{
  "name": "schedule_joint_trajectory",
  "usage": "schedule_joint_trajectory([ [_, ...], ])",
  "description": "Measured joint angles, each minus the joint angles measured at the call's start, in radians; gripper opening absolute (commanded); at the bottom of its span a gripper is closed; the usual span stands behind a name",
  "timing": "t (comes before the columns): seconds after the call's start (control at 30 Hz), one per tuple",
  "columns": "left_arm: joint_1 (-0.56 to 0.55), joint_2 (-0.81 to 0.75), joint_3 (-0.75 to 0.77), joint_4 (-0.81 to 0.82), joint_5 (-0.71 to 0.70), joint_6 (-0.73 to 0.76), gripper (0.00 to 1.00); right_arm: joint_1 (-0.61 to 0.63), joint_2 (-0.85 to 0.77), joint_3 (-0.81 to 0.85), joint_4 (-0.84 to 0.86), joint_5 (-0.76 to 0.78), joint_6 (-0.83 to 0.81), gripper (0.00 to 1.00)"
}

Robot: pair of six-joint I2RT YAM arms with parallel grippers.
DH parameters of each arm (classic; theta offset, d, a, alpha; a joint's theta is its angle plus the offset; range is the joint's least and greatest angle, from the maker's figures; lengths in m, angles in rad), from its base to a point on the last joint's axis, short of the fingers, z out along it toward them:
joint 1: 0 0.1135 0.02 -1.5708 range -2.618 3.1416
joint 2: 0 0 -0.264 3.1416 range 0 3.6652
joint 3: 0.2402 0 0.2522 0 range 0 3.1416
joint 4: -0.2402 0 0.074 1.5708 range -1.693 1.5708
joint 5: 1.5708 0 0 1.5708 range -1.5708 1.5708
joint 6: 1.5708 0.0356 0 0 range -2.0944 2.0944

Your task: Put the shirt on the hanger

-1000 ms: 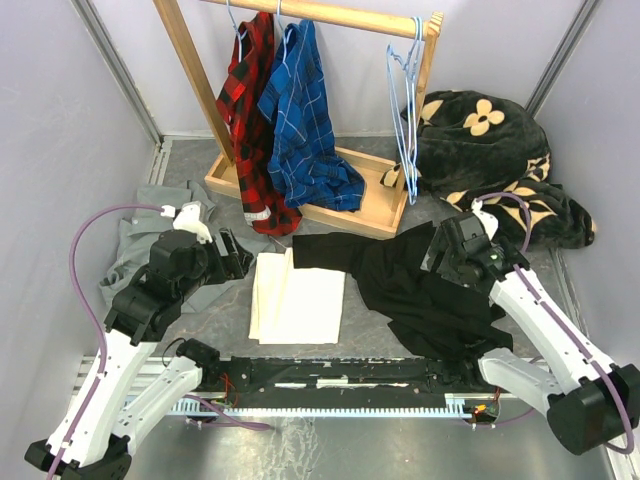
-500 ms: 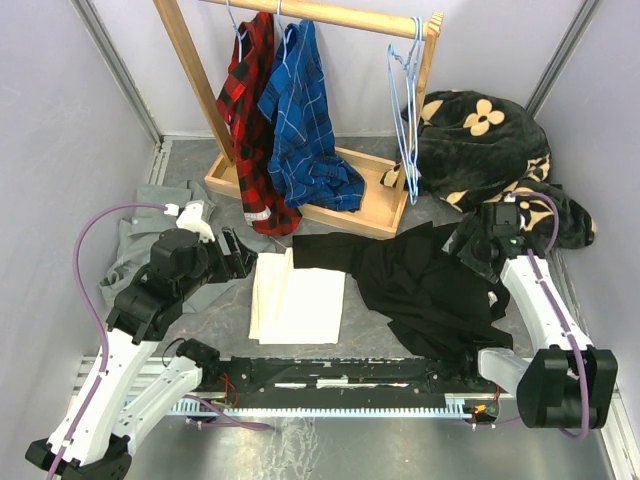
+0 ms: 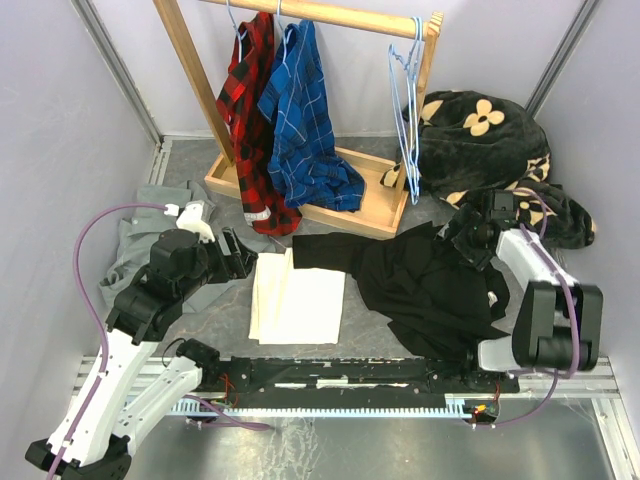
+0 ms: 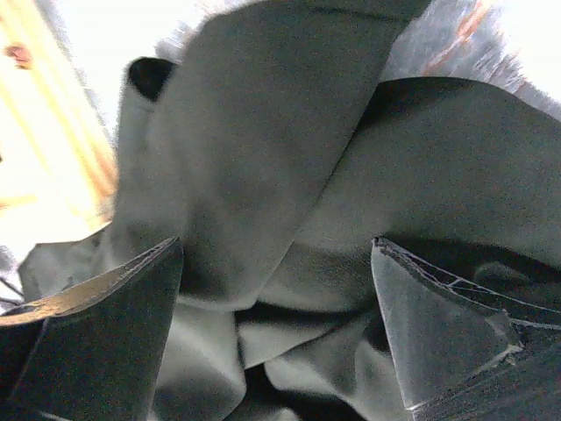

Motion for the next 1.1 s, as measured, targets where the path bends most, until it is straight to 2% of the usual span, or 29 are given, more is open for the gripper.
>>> schedule_joint_trajectory([
  [0.1,0.000,-0.004,-0.001,0.002,0.000,0.000,0.83,0.000,0.106,0.003,0.006,-0.040,0.003,0.62],
  [0.23,0.000,-0.005,-0.002,0.006,0.002,0.000,0.83,0.000,0.080,-0.007,0.026,-0.057,0.010,0.22],
  [0.3,0.000,-0.005,-0.003,0.006,0.004,0.000,0.83,0.000,0.033,-0.008,0.026,-0.049,0.005,0.08],
  [0.37,0.000,-0.005,-0.004,0.006,0.010,0.000,0.83,0.000,-0.051,-0.010,0.023,-0.029,-0.001,0.00],
  [0.5,0.000,-0.009,-0.005,0.006,0.019,0.001,0.82,0.000,-0.266,0.024,-0.025,0.053,-0.031,0.00],
  [0.67,0.000,-0.012,-0.005,0.006,0.021,0.002,0.82,0.000,-0.405,0.218,-0.136,0.163,-0.100,0.00],
  [0.8,0.000,-0.013,-0.005,0.006,0.021,0.002,0.82,0.000,-0.438,0.406,-0.197,0.192,-0.164,0.00],
  [0.97,0.000,-0.013,-0.005,0.006,0.019,0.006,0.82,0.000,-0.395,0.678,-0.291,0.164,-0.240,0.00],
  [1.1,0.000,-0.013,-0.005,0.013,0.019,0.007,0.82,0.007,-0.397,0.723,-0.318,0.087,-0.254,0.00],
])
